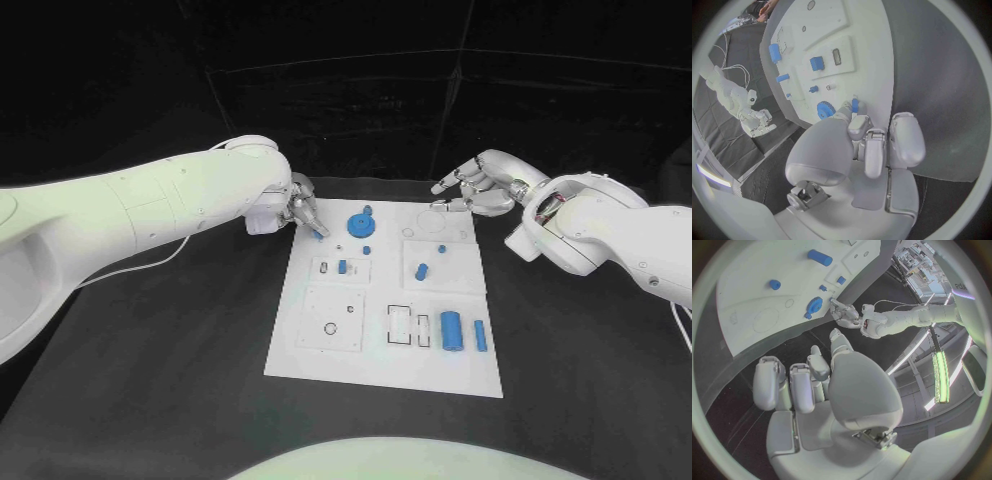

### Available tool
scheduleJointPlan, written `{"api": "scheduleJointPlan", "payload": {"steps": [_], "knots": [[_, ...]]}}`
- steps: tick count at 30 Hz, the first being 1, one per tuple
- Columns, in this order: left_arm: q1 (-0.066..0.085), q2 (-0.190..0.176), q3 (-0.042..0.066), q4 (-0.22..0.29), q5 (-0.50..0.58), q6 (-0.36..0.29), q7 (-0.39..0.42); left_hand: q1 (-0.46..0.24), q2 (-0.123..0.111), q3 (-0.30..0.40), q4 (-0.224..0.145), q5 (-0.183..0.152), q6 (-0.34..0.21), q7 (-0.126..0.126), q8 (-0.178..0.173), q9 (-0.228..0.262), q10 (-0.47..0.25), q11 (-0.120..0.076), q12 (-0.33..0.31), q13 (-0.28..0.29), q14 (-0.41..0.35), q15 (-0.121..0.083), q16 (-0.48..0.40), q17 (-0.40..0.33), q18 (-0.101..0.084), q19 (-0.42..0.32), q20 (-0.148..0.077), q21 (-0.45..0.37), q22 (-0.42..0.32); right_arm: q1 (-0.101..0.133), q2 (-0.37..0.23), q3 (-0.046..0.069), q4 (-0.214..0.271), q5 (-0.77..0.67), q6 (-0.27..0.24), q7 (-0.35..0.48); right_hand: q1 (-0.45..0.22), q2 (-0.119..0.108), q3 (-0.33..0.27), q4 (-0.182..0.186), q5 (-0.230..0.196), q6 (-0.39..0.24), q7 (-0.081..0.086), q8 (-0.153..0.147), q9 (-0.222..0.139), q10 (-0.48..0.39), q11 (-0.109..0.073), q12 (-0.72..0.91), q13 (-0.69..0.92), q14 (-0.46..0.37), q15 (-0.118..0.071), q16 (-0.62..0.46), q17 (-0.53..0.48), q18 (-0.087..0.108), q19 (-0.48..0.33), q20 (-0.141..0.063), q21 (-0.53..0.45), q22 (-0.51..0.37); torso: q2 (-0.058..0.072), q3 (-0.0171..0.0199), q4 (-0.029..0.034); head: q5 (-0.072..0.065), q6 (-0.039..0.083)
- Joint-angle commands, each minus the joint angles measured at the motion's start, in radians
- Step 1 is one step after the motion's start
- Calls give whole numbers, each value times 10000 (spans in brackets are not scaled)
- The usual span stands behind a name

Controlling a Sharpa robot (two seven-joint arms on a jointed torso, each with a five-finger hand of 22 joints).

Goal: Assemble the parts on the task board

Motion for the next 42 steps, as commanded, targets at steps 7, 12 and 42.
{"api": "scheduleJointPlan", "payload": {"steps": [7, 12, 42], "knots": [[33, -529, 4, 661, 596, -1094, 167, -1249, -1127, 3699, -1134, 52, 23, -20, 465, 38, 69, 2, 25, 21, 1057, 5, 31, 2635, 30, 2, 40, -6, 81, 21, -7, 5, 0, -22, 20, 51, 24, 72, -45, -21, 42, 54, -5, 52, 6, -93, -1, -23, 4, 469, -50, -55, 57, 152, -82, 11, -48, -14, -12, 6, 28, 23, 26], [75, -886, 5, 1333, 733, -1619, 3, -1634, -1352, 4389, -1243, 60, 10, -30, 610, 66, 98, 2, 39, 9, 1057, 11, 31, 2635, 38, -2, 36, -29, 67, 21, -19, 5, -11, -22, 50, 31, 46, 81, -49, -28, 47, 60, -7, 57, 7, -95, -3, -22, 1, 469, -51, -61, 51, 155, -88, 10, -56, -26, -24, -3, 37, 101, 17], [-334, -2374, -47, 4444, -320, -2528, -655, -2328, -1962, 5500, -1770, 58, 2, -87, 989, 115, 215, -43, 119, 34, 1057, -10, 31, 2635, 36, 18, 18, -29, 116, 20, 0, 3, -83, -123, 77, 50, 78, 101, -51, -37, 78, 74, -11, 67, 11, -106, -6, -30, -13, 464, -54, -79, 26, 158, -95, 8, -67, -42, -11, -2, 46, 184, -14]]}}
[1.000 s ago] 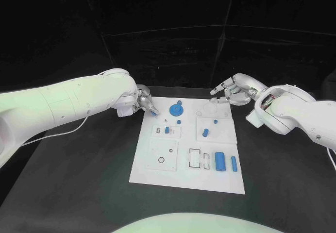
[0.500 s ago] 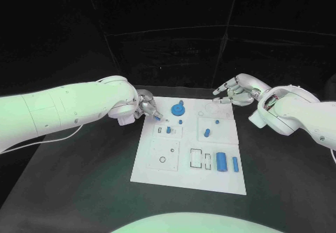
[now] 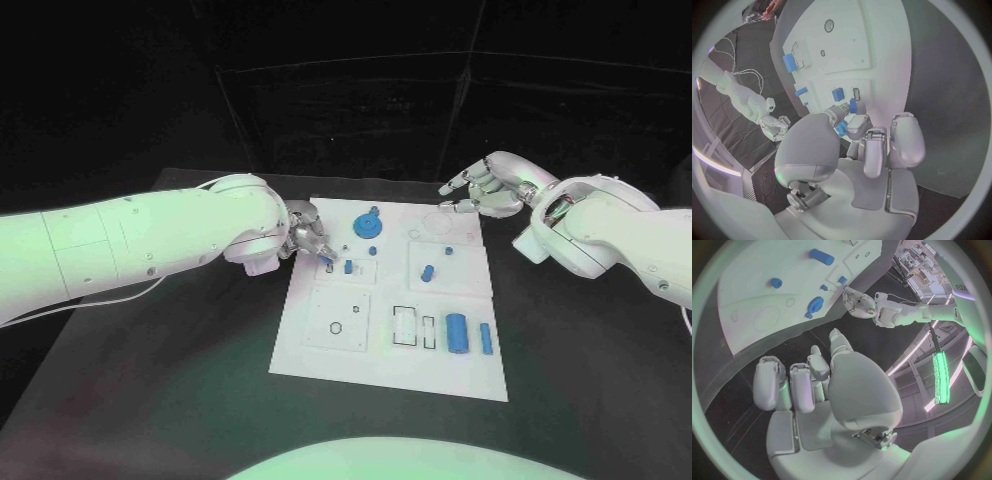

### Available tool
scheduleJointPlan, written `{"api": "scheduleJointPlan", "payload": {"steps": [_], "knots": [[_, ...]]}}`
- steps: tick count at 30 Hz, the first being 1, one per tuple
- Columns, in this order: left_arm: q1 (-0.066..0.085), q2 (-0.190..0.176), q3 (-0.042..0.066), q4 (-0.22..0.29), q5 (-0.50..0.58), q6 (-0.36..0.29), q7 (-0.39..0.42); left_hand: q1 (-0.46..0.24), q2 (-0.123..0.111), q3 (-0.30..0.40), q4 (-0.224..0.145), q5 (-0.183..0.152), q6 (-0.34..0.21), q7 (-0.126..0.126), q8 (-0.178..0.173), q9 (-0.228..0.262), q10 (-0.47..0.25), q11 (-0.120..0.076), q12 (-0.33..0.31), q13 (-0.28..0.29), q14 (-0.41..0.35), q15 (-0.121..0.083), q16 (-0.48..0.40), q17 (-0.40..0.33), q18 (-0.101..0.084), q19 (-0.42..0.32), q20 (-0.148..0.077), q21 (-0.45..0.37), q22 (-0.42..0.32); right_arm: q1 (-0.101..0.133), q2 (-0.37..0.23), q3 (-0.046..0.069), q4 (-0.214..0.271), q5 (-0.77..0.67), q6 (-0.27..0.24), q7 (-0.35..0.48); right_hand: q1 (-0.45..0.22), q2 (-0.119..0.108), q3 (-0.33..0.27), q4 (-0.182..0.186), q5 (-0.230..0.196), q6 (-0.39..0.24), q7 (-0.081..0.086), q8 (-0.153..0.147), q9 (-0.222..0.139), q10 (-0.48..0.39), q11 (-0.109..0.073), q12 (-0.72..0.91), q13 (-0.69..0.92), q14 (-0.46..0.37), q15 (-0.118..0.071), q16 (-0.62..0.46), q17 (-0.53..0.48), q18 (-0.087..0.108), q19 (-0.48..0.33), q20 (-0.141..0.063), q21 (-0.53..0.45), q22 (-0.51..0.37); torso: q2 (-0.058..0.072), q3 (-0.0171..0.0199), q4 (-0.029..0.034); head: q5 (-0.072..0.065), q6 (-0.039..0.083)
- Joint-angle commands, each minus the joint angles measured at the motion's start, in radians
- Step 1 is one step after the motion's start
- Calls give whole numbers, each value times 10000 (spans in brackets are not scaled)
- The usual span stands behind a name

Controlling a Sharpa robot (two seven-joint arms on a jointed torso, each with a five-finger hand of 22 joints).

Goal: Assemble the parts on the task board

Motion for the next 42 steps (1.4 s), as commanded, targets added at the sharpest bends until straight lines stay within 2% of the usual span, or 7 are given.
{"api": "scheduleJointPlan", "payload": {"steps": [1, 13, 33, 42], "knots": [[-36, -2, 1, 65, -431, -91, -127, -37, -98, 972, -1060, 68, 55, -65, 35, -9, 85, 13, 57, 13, 1056, -10, 31, 2635, 35, 18, 19, -29, 16, 20, 14, 4, -1, -58, 50, 58, 37, 59, -23, -9, 49, 74, -11, 67, 11, -69, 31, -30, -14, 464, -54, -42, 29, 158, -95, 8, -67, -21, 9, 11, -9, -2, -22], [-177, 15, -3, 173, -665, 71, -219, -126, -177, 961, -1114, 67, 160, -107, 131, 5, 117, -16, 77, 25, 1056, -28, 31, 2635, 35, 24, 7, -25, 27, 19, 11, 3, -1, -60, 55, 62, 37, 59, -23, -9, 49, 74, -11, 67, 11, -69, 31, -30, -14, 464, -54, -42, 29, 158, -95, 8, -67, -21, 14, 18, -17, 20, -67], [-207, 39, -4, 150, -757, 296, -317, -196, -226, 923, -1134, 63, 210, -131, 184, 11, 123, -35, 71, 12, 1056, -43, 31, 2635, 39, 19, -4, -40, 13, 19, 12, 3, 3, -60, 58, 66, 37, 59, -23, -9, 49, 74, -11, 67, 11, -69, 31, -30, -14, 464, -54, -42, 29, 158, -95, 8, -67, -21, 11, 17, -8, 26, -98], [-207, 66, -4, 132, -758, 395, -336, -585, -462, 526, -1032, 62, 324, -167, 258, -13, 151, -57, 99, 26, 1056, -63, 31, 2635, 33, 28, -25, -27, 45, 19, 9, 3, 11, -60, 54, 62, 42, 70, -34, -4, 74, 80, -11, 73, 12, -71, 30, -28, -15, 465, -55, -46, 27, 158, -94, 6, -71, -24, 15, 17, -19, 41, -117]]}}
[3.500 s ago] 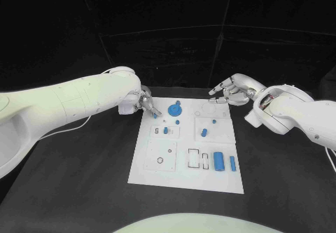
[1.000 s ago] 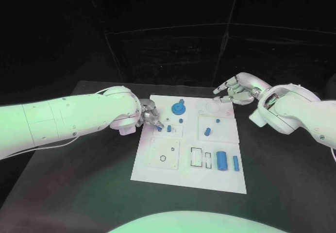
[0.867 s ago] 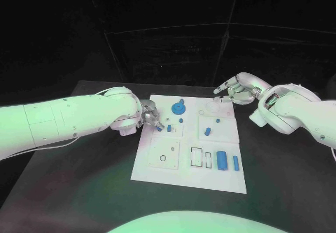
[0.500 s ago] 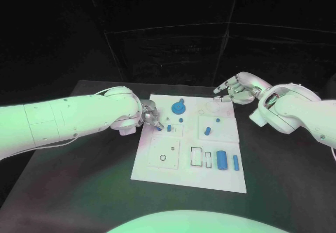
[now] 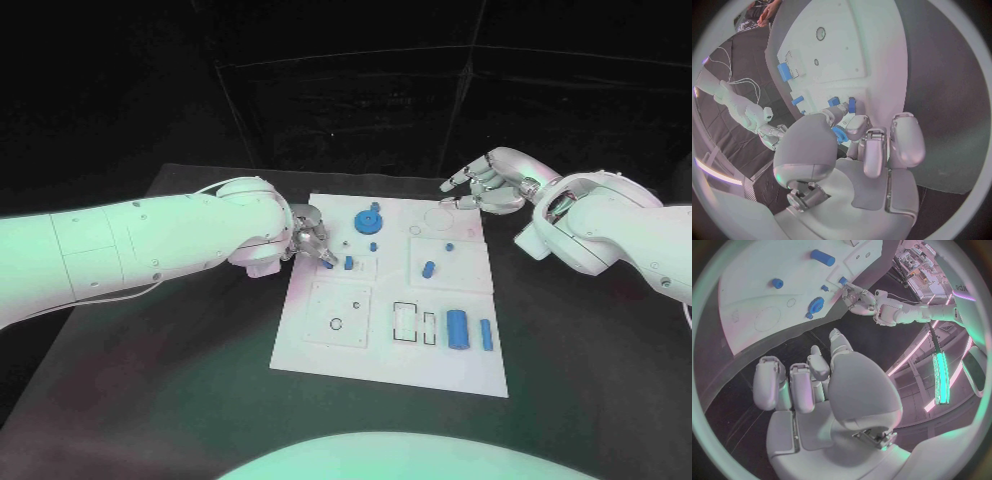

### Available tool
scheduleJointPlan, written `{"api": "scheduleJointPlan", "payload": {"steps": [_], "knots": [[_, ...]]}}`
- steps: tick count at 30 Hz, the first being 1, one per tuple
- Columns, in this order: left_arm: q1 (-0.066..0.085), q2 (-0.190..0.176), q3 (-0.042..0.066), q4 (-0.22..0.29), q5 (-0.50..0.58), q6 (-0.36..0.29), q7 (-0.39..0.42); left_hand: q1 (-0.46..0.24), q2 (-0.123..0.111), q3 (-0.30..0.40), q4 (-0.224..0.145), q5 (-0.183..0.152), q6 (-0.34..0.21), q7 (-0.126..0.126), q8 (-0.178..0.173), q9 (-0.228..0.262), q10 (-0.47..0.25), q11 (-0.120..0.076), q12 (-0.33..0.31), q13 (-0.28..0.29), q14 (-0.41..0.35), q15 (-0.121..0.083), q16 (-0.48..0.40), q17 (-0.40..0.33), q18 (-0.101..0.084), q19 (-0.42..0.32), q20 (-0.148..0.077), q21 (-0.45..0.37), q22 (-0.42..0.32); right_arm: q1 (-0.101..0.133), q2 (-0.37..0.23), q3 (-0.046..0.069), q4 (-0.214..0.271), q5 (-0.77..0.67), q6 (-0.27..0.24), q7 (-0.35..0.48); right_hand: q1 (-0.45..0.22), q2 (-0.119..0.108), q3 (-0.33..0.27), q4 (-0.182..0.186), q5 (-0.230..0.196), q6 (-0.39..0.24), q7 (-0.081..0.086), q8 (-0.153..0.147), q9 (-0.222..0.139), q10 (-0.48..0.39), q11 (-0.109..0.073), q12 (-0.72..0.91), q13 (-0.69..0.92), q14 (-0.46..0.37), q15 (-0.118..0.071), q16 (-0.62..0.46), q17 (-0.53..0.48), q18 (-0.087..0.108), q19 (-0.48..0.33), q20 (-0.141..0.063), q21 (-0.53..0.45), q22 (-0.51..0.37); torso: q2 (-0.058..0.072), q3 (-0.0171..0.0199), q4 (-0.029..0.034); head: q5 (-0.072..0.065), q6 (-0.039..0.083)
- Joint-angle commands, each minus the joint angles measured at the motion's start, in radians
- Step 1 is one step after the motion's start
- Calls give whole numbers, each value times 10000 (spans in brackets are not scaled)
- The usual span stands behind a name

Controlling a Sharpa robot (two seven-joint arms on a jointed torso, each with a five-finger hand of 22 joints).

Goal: Assemble the parts on the task board

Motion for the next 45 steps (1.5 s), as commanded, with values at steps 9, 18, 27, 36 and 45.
{"api": "scheduleJointPlan", "payload": {"steps": [9, 18, 27, 36, 45], "knots": [[-6, 15, -11, -17, -71, 254, -114, -653, -109, -357, -31, 41, 228, -29, 106, -77, 71, -37, 78, 35, 1056, -83, 31, 2635, 23, 49, -49, -5, 65, 21, -2, 4, 21, -21, 33, 53, 42, 71, -35, -4, 51, 80, -11, 51, 12, -72, 29, -28, -16, 465, -55, -49, 28, 158, -94, 6, -70, -14, 1, -7, 8, -8, -36], [-5, 9, -10, -34, -65, 156, -107, -991, -70, -912, 245, 42, 303, -43, 148, -135, 94, -49, 117, 61, 1056, -93, 31, 2635, 15, 69, -57, 18, 111, 21, -3, 4, 24, -21, 30, 51, 41, 73, -39, -2, 55, 81, -11, 52, 12, -75, 29, -30, -19, 464, -56, -51, 26, 159, -98, 6, -73, -20, -2, -3, -2, 0, -58], [-4, 49, -10, -99, -38, -30, -81, -1239, -23, -1440, 498, 42, 327, -35, 171, -191, 101, -42, 135, 68, 1056, -92, 31, 2635, 11, 80, -60, 22, 133, 21, 2, 4, 35, -21, 11, 88, 41, 73, -39, -2, 55, 81, -11, 52, 12, -75, 29, -30, -19, 464, -56, -51, 26, 159, -98, 6, -73, -20, 1, 4, -2, -1, -61], [-3, 102, -8, -194, -18, -61, -71, -1260, 23, -1640, 568, 43, 319, -33, 174, -218, 100, -41, 143, 73, 1056, -92, 31, 2635, 9, 85, -60, 25, 146, 21, 9, 4, 30, -21, 9, 95, 34, 82, -48, 8, 65, 83, -11, 54, 12, -81, 29, -36, -28, 464, -56, -54, 24, 161, -101, 5, -78, -28, 5, 0, -5, -14, -55], [-2, 140, -8, -239, 17, 90, -86, -1363, -42, -2093, 715, 42, 322, -20, 190, -263, 88, -30, 139, 58, 1056, -84, 31, 2635, 9, 85, -55, 16, 150, 21, 11, 4, 21, -21, 39, 85, 28, 85, -54, 15, 69, 84, -11, 56, 13, -90, 29, -47, -41, 461, -56, -64, 8, 163, -107, 5, -84, -38, 0, -4, 9, -36, -68]]}}
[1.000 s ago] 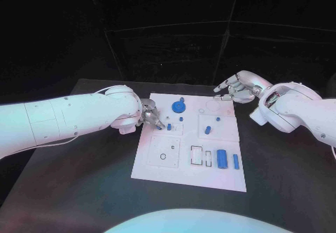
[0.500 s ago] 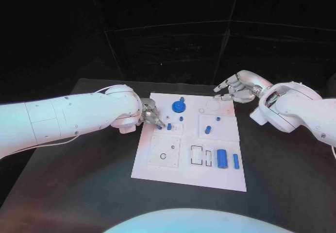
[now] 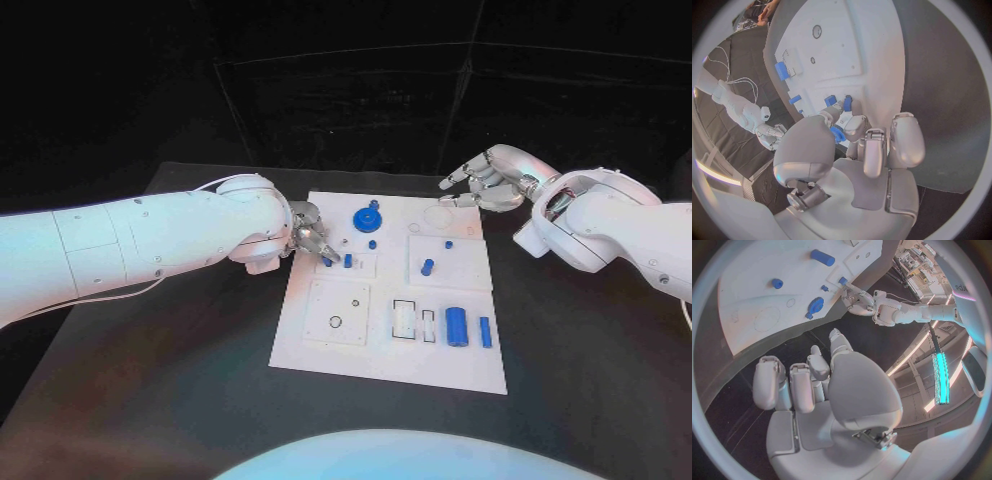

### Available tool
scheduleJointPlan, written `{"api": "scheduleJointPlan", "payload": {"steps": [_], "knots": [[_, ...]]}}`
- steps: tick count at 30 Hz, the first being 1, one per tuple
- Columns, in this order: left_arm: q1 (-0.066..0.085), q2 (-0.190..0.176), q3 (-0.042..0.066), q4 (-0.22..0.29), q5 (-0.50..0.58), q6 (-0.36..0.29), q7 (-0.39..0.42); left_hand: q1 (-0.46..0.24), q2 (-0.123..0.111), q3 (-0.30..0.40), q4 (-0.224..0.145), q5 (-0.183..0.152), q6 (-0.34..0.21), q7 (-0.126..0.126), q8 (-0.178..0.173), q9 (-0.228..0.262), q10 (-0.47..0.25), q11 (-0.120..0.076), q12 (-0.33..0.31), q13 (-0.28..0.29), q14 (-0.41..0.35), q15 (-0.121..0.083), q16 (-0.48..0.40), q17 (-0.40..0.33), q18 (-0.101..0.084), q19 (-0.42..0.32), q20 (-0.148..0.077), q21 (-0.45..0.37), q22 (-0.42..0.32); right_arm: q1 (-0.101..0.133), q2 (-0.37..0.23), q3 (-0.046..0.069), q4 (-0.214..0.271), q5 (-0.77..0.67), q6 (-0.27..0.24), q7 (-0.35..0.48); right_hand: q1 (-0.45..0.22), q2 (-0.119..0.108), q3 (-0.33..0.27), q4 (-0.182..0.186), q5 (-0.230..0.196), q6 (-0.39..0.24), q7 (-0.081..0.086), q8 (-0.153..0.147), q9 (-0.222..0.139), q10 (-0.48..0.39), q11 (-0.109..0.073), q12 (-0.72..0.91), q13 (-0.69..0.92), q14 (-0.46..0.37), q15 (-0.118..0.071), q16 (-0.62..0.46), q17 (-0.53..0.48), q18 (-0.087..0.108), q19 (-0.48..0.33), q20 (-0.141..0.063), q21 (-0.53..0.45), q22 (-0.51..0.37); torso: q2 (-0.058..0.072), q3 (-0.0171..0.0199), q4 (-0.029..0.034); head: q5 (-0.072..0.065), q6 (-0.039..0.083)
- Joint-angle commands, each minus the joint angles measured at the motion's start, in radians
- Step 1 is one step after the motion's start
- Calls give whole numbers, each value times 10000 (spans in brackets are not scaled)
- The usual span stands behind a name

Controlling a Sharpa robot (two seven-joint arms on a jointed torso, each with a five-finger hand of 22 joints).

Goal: Assemble the parts on the task board

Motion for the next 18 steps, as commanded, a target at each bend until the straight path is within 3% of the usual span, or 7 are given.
{"api": "scheduleJointPlan", "payload": {"steps": [1, 12, 18], "knots": [[11, 16, 4, -6, 22, 102, -47, -135, -18, -181, 31, 9, -12, 69, 44, -17, 38, 24, 33, -5, 1056, -82, 31, 2635, 8, 53, -19, 18, 21, 20, 7, 5, 13, -16, 41, 72, 28, 85, -54, 15, 69, 84, -11, 37, 13, -54, -7, -48, -9, 461, -56, -65, 3, 163, -71, -32, -47, -8, -5, -3, 10, -6, -6], [12, -58, 6, 51, 30, -92, -29, -561, -246, -1446, 556, 11, -3, 45, 67, -109, 49, 13, 71, 21, 1056, -96, 31, 2635, 4, 68, -20, 28, 64, 20, 14, 5, -2, -16, 62, 67, 15, 84, -66, 24, 73, 84, -11, 38, 13, -53, -6, -43, -6, 460, -56, -69, 0, 164, -74, -32, -51, -14, -4, -6, 5, -5, -2], [12, -181, 14, 134, 32, -419, 52, -526, -151, -2071, 840, 11, 13, 18, 97, -152, 58, -18, 87, 30, 1056, -116, 31, 2635, 5, 79, -48, 27, 80, 20, 26, 5, -15, -16, 69, 75, 15, 84, -66, 24, 73, 84, -11, 38, 13, -53, -6, -43, -6, 460, -56, -69, 0, 164, -74, -32, -51, -14, -5, -5, 2, -7, -1]]}}
